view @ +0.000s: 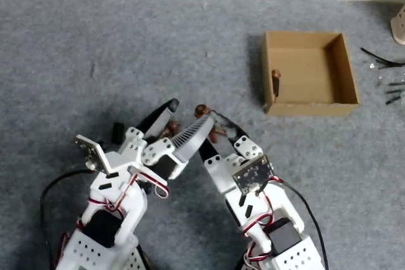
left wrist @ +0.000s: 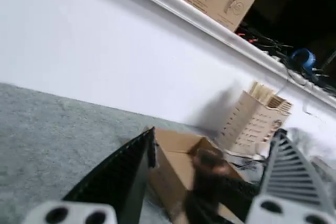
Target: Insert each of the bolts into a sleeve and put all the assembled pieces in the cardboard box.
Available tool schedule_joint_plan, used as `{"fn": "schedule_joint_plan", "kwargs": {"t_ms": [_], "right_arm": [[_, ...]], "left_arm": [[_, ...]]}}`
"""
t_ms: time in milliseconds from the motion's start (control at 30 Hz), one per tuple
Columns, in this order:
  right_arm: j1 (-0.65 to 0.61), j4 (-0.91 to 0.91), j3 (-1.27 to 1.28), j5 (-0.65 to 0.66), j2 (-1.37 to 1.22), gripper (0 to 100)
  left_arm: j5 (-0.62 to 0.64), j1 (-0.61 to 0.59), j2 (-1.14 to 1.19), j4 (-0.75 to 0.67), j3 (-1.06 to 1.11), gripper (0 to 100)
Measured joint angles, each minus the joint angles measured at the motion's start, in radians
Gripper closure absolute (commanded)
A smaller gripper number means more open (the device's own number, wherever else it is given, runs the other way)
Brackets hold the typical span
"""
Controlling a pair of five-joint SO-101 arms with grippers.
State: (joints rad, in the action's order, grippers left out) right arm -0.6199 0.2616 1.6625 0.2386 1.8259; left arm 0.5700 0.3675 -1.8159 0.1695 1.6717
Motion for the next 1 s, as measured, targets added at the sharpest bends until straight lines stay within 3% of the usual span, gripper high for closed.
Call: {"fn": "schedule_joint_plan", "kwargs": {"t_ms": [167, 333, 433, 567, 800, 1000], "right_arm": [[0.043, 0.000, 0.000, 0.000, 0.000, 99.3], [0.126, 0.000, 0.000, 0.000, 0.000, 99.3], [0.127, 0.000, 0.000, 0.000, 0.000, 99.3], [0.127, 0.000, 0.009, 0.000, 0.000, 99.3], [0.150, 0.000, 0.011, 0.000, 0.000, 99.3], [0.284, 0.000, 0.011, 0.000, -0.037, 99.3]], "left_arm": [[0.000, -0.117, 0.000, 0.000, 0.000, 80], [0.000, -0.218, 0.000, 0.000, 0.003, 100], [-0.018, -0.222, 0.000, 0.000, 0.005, 98], [-0.140, -0.222, 0.000, 0.000, 0.005, 99], [-0.534, -0.222, 0.000, 0.137, 0.005, 99], [-0.609, -0.221, 0.000, 0.187, 0.005, 99]]}}
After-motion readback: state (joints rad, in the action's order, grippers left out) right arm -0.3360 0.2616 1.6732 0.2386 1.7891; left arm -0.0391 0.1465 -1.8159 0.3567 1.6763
